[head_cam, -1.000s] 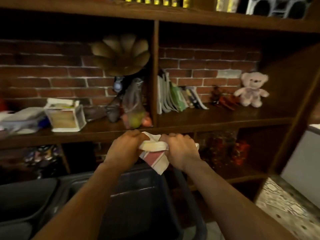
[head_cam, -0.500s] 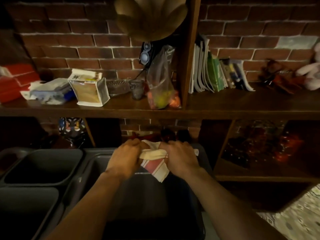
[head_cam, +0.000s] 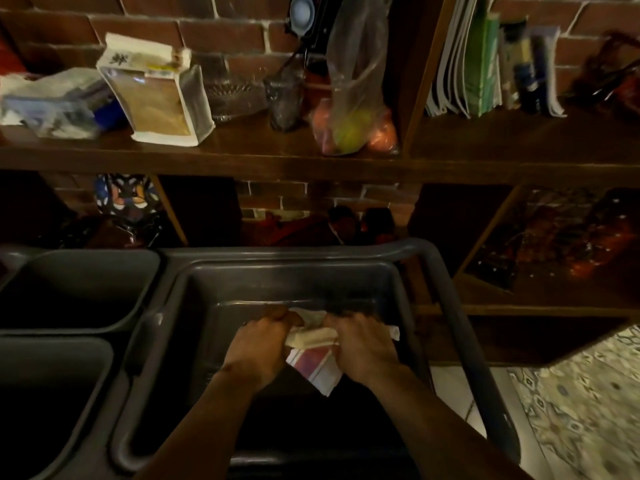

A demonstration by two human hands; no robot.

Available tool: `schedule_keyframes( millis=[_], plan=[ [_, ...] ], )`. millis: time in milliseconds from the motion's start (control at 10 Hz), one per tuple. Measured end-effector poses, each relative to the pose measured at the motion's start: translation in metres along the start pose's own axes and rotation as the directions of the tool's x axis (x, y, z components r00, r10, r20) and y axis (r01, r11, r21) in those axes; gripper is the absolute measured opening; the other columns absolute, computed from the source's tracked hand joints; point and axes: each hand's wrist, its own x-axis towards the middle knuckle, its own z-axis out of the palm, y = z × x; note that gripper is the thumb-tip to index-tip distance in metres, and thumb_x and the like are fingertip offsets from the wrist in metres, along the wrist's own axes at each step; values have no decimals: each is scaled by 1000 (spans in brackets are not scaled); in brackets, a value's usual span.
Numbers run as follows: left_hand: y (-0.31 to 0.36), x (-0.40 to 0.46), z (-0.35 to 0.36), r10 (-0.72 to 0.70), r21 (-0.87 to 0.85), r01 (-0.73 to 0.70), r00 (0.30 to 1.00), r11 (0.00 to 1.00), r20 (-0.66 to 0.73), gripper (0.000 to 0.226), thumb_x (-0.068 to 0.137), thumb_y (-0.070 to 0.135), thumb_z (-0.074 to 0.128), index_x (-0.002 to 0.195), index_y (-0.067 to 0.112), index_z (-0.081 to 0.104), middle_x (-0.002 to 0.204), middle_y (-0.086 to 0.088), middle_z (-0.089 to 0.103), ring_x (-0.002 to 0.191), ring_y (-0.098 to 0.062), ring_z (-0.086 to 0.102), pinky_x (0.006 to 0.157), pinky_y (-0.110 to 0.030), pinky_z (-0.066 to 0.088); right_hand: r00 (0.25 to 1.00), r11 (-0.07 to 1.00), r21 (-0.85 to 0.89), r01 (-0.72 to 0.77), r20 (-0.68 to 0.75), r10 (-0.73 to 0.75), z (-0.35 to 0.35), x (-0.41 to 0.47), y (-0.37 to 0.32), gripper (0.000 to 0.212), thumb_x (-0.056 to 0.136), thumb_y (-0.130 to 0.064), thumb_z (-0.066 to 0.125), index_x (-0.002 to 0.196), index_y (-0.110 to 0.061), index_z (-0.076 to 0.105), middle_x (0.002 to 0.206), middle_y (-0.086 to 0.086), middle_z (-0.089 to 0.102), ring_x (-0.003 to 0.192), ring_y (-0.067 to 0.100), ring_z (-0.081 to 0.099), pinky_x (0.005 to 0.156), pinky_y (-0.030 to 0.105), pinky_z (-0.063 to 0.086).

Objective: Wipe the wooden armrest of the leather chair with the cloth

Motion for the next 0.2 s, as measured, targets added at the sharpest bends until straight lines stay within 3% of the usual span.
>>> schedule_keyframes(
  millis=[100, 200],
  plan=[
    [-7, -7, 13, -24, 38, 21, 997, 999, 73, 63, 80, 45, 70, 136, 38, 42, 141, 10, 45, 125, -15, 46, 100, -33, 41, 992, 1000, -1, 5, 125, -5, 12, -6, 2, 51, 80, -36, 72, 128, -37, 54, 133, -2, 58, 123, 24, 51, 105, 44, 38],
    [-13, -13, 16, -53, 50, 48, 994, 998, 94, 72, 76, 62, 65, 139, 43, 35, 143, 11, 43, 128, -17, 44, 102, -35, 40, 973, 1000, 11, -27, 229, 24, 18, -9, 6, 68, 79, -55, 70, 139, -39, 41, 147, -2, 44, 132, 25, 40, 110, 47, 33]
  ],
)
